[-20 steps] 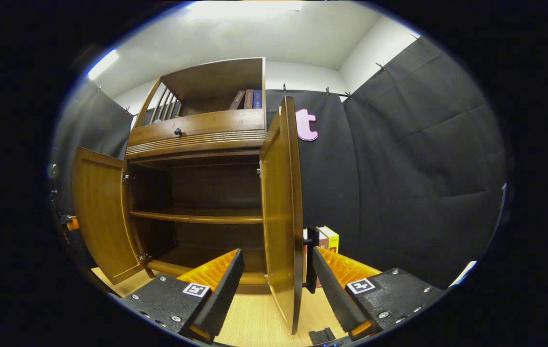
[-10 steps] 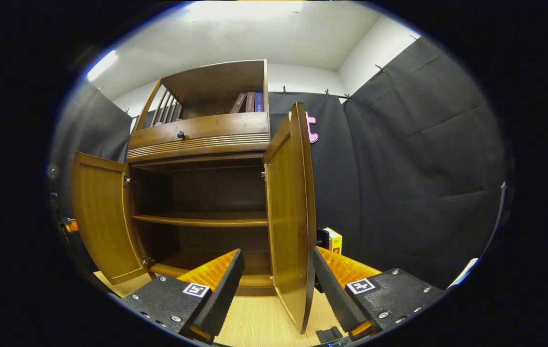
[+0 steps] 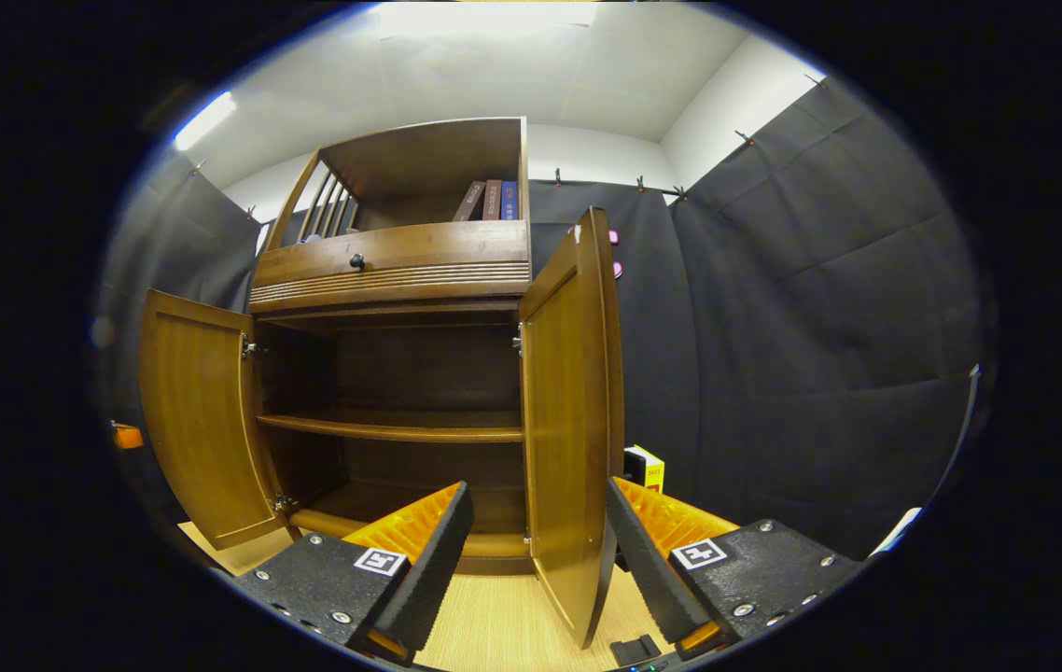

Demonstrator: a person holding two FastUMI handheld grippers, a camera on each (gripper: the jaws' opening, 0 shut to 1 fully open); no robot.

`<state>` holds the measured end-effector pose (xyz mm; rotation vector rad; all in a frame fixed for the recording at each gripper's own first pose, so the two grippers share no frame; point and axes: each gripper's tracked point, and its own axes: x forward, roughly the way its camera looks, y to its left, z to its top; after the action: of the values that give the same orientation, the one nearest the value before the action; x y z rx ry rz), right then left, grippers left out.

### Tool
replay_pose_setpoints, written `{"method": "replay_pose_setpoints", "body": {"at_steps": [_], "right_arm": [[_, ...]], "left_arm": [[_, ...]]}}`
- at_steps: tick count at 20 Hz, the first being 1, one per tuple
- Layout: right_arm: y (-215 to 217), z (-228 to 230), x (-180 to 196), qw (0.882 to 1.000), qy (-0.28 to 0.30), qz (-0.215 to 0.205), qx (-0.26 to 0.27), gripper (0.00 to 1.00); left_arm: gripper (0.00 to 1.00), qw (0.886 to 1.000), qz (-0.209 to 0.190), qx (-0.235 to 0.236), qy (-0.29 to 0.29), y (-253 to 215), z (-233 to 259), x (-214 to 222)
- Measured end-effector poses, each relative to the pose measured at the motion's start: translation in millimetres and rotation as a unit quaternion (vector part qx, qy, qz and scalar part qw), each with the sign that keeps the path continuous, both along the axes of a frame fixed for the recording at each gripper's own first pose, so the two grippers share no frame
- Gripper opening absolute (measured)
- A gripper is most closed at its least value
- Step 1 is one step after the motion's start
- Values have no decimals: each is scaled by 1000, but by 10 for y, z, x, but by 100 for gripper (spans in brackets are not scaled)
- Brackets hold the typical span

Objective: Open the right door of the double-door shoe cabinet with the right hand, and open the left door with the left hand.

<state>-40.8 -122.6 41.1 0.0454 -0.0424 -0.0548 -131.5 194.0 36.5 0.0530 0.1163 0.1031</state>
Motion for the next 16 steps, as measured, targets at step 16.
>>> {"method": "replay_pose_setpoints", "body": {"at_steps": [16], "right_arm": [[484, -245, -152, 998, 8, 49, 30, 88]], "left_arm": [[54, 998, -17, -60, -19, -1378, -133, 886]]}}
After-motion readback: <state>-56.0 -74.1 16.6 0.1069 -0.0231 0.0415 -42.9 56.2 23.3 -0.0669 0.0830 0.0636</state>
